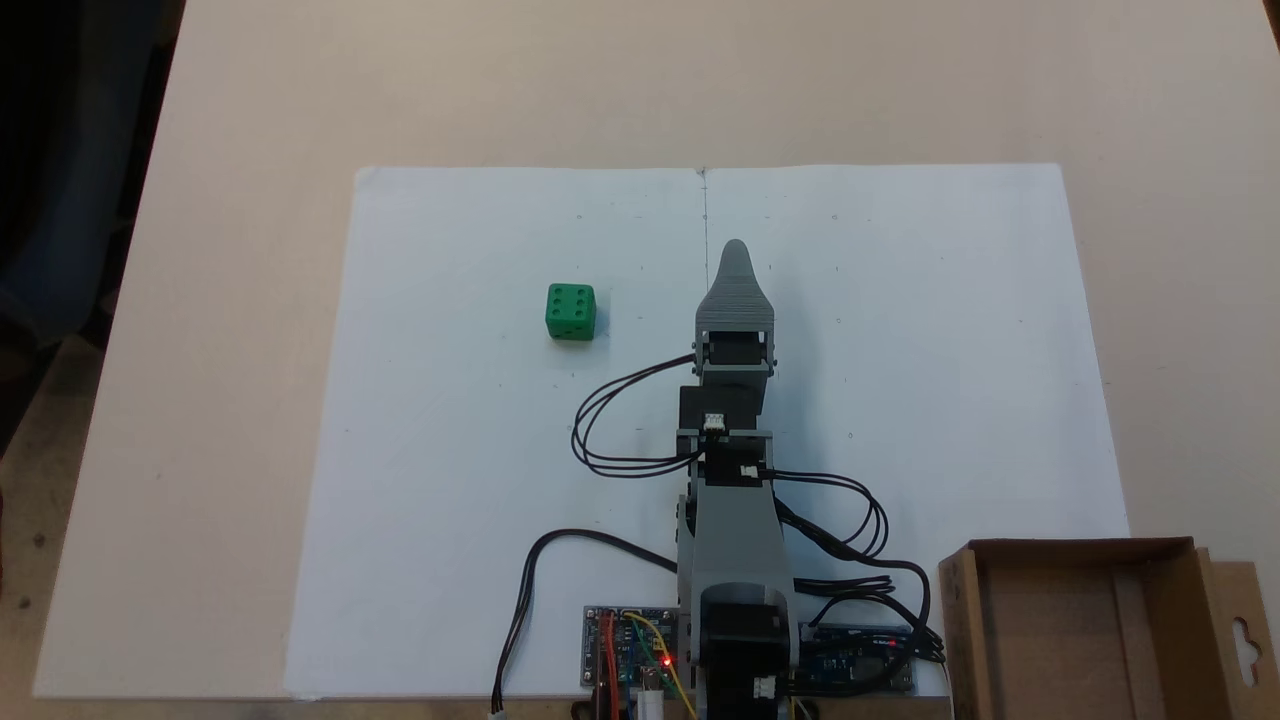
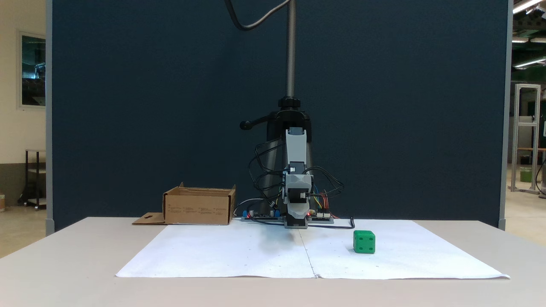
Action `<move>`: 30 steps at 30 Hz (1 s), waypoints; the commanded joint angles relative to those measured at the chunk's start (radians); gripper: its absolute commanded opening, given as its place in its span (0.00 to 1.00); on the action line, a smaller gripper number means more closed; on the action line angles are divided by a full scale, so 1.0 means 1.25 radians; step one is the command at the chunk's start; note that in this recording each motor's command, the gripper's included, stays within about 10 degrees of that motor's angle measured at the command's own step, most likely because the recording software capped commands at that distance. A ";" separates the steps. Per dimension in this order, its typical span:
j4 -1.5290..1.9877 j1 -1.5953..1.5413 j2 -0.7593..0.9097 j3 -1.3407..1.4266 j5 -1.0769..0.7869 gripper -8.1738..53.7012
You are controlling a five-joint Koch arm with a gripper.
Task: Grasp a green dice and put it in the bin.
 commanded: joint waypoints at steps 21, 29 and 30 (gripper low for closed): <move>-0.233 0.025 0.091 0.049 -0.053 0.83; -0.022 0.032 0.090 -0.107 -0.055 0.83; 0.040 0.032 0.090 -0.140 -0.055 0.83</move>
